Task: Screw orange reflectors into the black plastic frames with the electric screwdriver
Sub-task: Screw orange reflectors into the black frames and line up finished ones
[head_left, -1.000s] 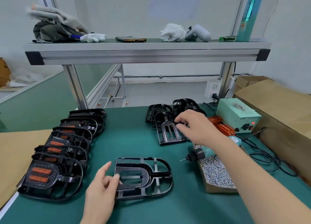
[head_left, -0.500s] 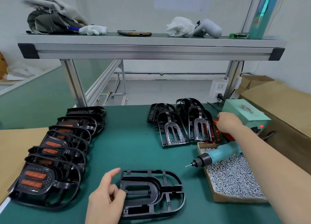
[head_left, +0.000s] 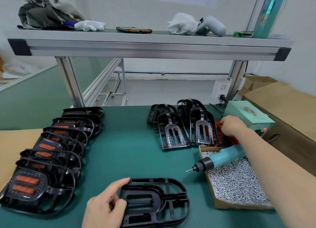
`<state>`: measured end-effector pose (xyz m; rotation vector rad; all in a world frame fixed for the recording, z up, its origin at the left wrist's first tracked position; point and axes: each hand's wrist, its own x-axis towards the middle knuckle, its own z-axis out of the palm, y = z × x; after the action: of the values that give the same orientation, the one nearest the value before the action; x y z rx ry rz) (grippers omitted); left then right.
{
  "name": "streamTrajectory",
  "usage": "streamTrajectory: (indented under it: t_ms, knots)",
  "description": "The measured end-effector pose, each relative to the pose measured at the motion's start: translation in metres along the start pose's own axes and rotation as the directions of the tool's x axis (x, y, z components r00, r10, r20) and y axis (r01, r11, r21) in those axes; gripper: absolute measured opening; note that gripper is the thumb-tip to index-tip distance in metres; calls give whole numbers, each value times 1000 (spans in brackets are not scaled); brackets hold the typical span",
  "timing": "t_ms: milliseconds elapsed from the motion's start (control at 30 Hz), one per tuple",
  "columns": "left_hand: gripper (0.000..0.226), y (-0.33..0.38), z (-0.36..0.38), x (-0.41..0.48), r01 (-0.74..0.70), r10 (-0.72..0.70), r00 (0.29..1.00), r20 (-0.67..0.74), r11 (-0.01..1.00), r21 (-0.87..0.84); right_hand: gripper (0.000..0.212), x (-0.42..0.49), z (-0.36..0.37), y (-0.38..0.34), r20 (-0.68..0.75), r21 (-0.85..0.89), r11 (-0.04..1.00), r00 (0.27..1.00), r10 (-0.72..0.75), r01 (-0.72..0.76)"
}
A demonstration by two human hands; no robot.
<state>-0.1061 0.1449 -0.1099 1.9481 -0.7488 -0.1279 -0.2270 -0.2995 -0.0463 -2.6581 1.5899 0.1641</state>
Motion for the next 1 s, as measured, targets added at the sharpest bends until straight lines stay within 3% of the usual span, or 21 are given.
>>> streamTrajectory:
  t_ms: [167,567,767,867,1000]
  knots:
    - [83,0,1,-1,13,-13,1000,2,1000,17,38,5,4,1,-12,0,1000,1000,8,-8]
    - [81,-4,2,0,-7,7,1000,4,999,46,34,9,20,-2,-169,-74,997,985,24,-37]
    - [76,-4,2,0,12,-12,1000,8,998,55,28,3,19,-6,-219,-155,988,974,-59,25]
    - [70,-1,1,-1,18,-18,1000,-8,998,62,28,0,18,-6,-260,-142,989,963,-69,32]
    - [82,-1,2,-2,31,-31,1000,-8,995,95,33,-3,15,-3,-289,-23,1000,957,-25,19]
